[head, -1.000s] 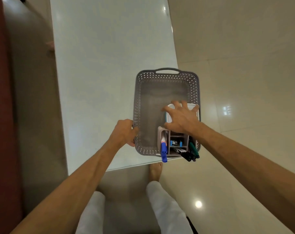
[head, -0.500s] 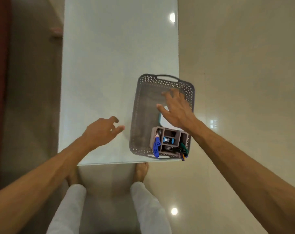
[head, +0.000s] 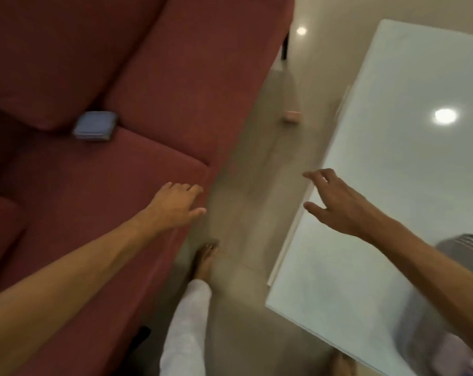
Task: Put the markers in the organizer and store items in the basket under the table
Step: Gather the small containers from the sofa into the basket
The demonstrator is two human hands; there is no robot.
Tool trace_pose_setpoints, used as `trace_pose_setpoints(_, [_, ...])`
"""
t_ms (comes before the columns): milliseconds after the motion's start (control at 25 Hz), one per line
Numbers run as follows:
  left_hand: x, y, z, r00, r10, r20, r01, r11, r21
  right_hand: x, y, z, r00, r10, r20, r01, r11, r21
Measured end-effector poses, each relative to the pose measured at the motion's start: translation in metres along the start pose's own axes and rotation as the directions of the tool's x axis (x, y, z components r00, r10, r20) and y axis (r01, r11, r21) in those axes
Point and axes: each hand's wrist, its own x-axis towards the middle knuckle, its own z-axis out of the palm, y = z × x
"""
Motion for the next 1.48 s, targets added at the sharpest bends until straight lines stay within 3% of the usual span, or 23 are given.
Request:
trace_pose_setpoints(200, [0.023, -0.177, 0.002, 0.984, -0.168, -0.065, 0.151, 0.967, -0.206, 0.155, -0.141, 0.03, 0.996, -0.044, 0.083, 0.038, 0.997, 0.067])
trace_pose_setpoints(360, [0.067, -0.321, 0.005, 0.897, -0.419, -0.142, 0.343, 0.861, -0.375, 0.263, -0.249, 0.049, 0.981, -0.125, 0.148, 0.112, 0.989, 0.095])
trace_pose_setpoints(440, [0.093, -0.378, 0.007, 0.82, -0.556, -0.138, 0.43, 0.757, -0.492, 0.306, -0.288, 0.055, 0.973, -0.168, 0.158, 0.152, 0.983, 0.107])
trace_pose_setpoints(520, [0.116, -0.415, 0.007, 0.737, -0.673, -0.056, 0.457, 0.558, -0.692, 0.335, -0.312, 0.057, 0.973, -0.181, 0.144, 0.157, 0.974, 0.162])
trace_pose_setpoints(600, [0.137, -0.425, 0.007, 0.708, -0.7, 0.095, 0.451, 0.344, -0.824, 0.347, -0.32, 0.057, 0.977, -0.178, 0.114, 0.154, 0.969, 0.193])
trace_pose_setpoints(680, [0.153, -0.417, 0.011, 0.702, -0.69, 0.175, 0.474, 0.27, -0.838, 0.344, -0.314, 0.056, 0.981, -0.151, 0.122, 0.127, 0.975, 0.184])
trace_pose_setpoints(800, [0.162, -0.38, 0.009, 0.726, -0.673, 0.142, 0.385, 0.226, -0.895, 0.317, -0.282, 0.052, 0.984, -0.076, 0.162, 0.049, 0.985, 0.164])
trace_pose_setpoints(960, [0.163, -0.297, -0.01, 0.87, -0.484, 0.097, 0.247, 0.258, -0.934, 0.253, -0.211, 0.032, 0.984, 0.101, 0.148, -0.136, 0.958, 0.253])
trace_pose_setpoints(1080, [0.164, -0.193, -0.032, 0.951, -0.299, 0.08, 0.171, 0.291, -0.941, 0.175, -0.143, 0.013, 0.961, 0.263, 0.082, -0.275, 0.891, 0.36])
trace_pose_setpoints(1240, [0.155, -0.009, -0.066, 0.994, -0.094, 0.05, 0.076, 0.295, -0.952, 0.043, -0.029, -0.013, 0.912, 0.41, -0.011, -0.372, 0.839, 0.397])
trace_pose_setpoints(1360, [0.134, 0.159, -0.091, 0.998, 0.056, 0.032, 0.017, 0.252, -0.968, -0.078, 0.083, -0.039, 0.79, 0.591, -0.164, -0.476, 0.76, 0.442])
trace_pose_setpoints(1480, [0.113, 0.311, -0.098, 0.98, 0.198, 0.006, -0.043, 0.242, -0.969, -0.201, 0.19, -0.056, 0.547, 0.783, -0.295, -0.624, 0.617, 0.48])
